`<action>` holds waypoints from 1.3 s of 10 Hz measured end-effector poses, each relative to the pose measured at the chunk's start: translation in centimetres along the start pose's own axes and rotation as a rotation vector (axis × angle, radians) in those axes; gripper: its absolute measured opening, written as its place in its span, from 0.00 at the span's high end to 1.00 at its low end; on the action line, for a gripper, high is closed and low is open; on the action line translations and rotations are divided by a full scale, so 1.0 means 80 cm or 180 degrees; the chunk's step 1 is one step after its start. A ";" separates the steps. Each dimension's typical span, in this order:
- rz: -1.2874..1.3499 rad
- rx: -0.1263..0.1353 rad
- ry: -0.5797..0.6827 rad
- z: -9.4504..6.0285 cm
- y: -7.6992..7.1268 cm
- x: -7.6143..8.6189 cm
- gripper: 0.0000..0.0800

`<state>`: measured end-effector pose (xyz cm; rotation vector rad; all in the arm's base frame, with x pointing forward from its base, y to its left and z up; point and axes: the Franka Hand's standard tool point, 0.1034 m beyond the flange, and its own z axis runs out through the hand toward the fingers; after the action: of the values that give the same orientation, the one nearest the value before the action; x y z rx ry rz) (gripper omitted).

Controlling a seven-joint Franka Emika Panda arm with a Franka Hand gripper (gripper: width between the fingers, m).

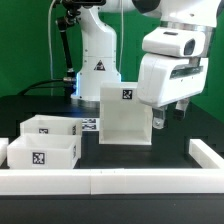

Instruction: Assemble drawer

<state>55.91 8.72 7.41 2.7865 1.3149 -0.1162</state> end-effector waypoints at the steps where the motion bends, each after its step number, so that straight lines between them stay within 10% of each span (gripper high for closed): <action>1: 0.0000 -0.0001 -0.0001 0.000 0.000 0.000 0.19; 8: 0.0237 -0.0046 0.0100 -0.001 -0.006 -0.010 0.19; 13: 0.1704 0.0175 0.0124 -0.003 -0.028 -0.033 0.19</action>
Offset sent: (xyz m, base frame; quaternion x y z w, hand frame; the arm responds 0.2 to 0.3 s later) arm 0.0000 0.0000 0.0000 0.0000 0.0000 0.0000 1.0000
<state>52.54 8.14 7.89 3.0837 0.5372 -0.0716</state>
